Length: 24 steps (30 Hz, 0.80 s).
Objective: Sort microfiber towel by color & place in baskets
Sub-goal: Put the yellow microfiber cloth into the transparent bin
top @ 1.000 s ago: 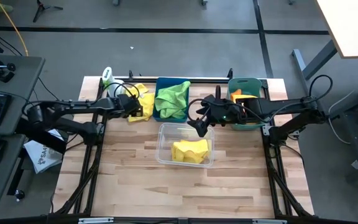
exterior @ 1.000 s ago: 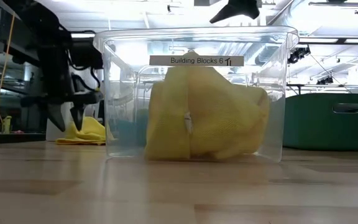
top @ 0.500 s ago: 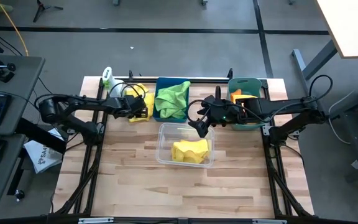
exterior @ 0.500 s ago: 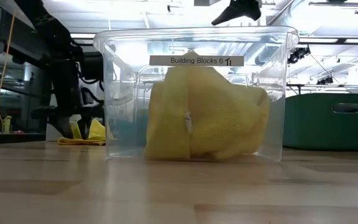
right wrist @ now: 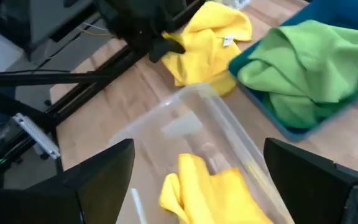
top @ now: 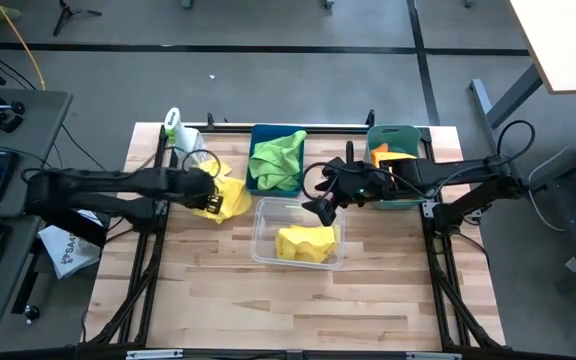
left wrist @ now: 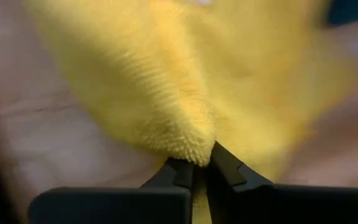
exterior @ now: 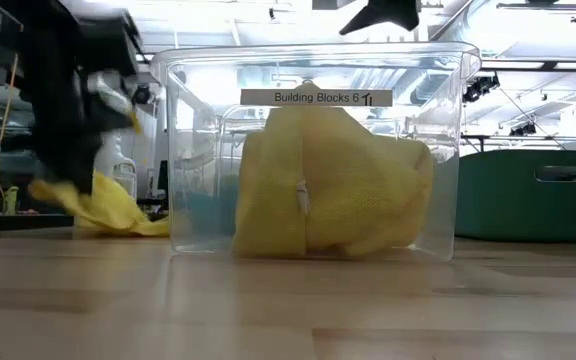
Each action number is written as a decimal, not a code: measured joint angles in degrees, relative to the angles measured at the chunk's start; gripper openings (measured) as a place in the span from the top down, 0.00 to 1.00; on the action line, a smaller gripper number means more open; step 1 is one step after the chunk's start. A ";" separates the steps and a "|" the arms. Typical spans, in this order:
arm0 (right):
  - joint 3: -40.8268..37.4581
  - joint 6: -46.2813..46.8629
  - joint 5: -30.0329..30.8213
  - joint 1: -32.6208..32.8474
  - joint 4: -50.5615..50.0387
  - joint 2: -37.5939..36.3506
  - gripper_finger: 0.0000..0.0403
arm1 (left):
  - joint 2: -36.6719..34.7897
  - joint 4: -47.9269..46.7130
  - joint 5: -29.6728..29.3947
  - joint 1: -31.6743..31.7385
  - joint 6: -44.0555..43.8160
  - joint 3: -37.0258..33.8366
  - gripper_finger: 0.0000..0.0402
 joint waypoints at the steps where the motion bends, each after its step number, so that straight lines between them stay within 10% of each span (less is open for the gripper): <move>1: -0.03 -0.35 -0.41 0.20 0.58 -0.21 0.12 | -3.15 0.04 -0.06 -1.53 -0.72 0.80 0.99; 11: -0.07 -6.45 5.65 0.82 7.13 -8.52 0.12 | -18.51 18.30 -10.69 -9.04 9.91 18.70 1.00; 24: -0.04 -10.38 16.59 0.81 2.29 -19.52 0.12 | 4.88 33.87 1.87 -14.55 27.97 40.61 1.00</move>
